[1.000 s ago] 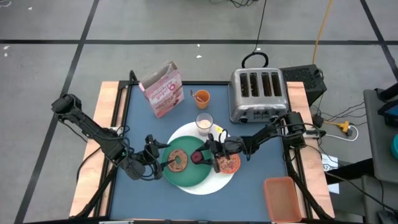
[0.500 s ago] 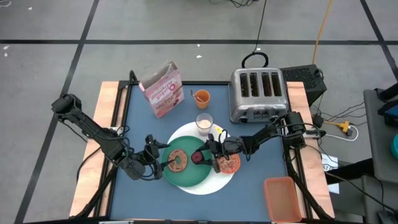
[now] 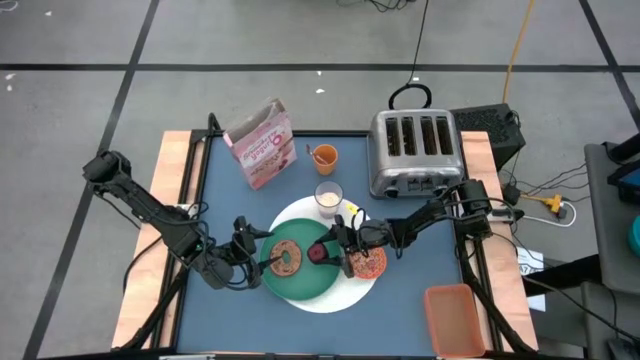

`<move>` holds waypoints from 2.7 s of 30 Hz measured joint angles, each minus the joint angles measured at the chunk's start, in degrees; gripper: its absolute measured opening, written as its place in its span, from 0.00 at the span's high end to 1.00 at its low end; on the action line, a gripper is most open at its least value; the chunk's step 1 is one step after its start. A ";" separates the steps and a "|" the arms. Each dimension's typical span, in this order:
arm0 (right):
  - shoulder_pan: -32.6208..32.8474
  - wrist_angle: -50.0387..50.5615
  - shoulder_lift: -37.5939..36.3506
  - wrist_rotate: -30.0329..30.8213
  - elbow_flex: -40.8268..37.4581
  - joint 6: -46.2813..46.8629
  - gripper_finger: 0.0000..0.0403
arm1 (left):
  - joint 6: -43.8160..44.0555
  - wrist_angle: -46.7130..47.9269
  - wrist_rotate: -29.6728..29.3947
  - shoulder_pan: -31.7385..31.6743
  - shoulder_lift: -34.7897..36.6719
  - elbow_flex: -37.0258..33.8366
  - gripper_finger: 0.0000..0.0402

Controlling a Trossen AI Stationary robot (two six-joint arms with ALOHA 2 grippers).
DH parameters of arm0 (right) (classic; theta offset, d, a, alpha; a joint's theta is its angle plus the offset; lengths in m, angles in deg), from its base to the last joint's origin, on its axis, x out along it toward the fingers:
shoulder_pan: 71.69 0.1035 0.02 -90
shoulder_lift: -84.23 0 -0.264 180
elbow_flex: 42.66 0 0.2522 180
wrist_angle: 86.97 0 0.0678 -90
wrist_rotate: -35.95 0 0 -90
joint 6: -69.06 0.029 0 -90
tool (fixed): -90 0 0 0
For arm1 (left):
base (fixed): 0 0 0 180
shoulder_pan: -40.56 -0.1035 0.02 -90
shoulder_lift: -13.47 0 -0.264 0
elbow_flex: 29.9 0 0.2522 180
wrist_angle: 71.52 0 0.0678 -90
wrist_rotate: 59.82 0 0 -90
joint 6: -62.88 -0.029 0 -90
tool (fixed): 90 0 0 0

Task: Arrange a breakfast setting
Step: Put the apple on the green plate, then put the spoon beside the orange bowl

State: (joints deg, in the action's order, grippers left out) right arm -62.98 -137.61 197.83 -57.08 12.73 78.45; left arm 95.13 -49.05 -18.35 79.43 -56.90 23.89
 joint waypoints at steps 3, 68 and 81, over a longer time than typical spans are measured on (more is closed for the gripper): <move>0.00 0.07 0.00 0.00 0.00 0.00 0.30 | 0.00 0.02 0.00 -0.01 0.00 0.00 0.20; 0.11 -24.22 -3.47 -0.07 0.02 -1.09 0.08 | 0.00 0.01 0.01 0.00 -0.02 -0.01 0.20; -1.28 -16.70 -9.88 2.66 1.41 2.81 0.09 | -0.02 0.03 0.00 0.00 -0.02 -0.02 0.20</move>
State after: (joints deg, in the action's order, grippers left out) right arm -64.26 -154.32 187.95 -54.42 14.14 81.26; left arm 95.11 -49.03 -18.35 79.43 -56.92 23.87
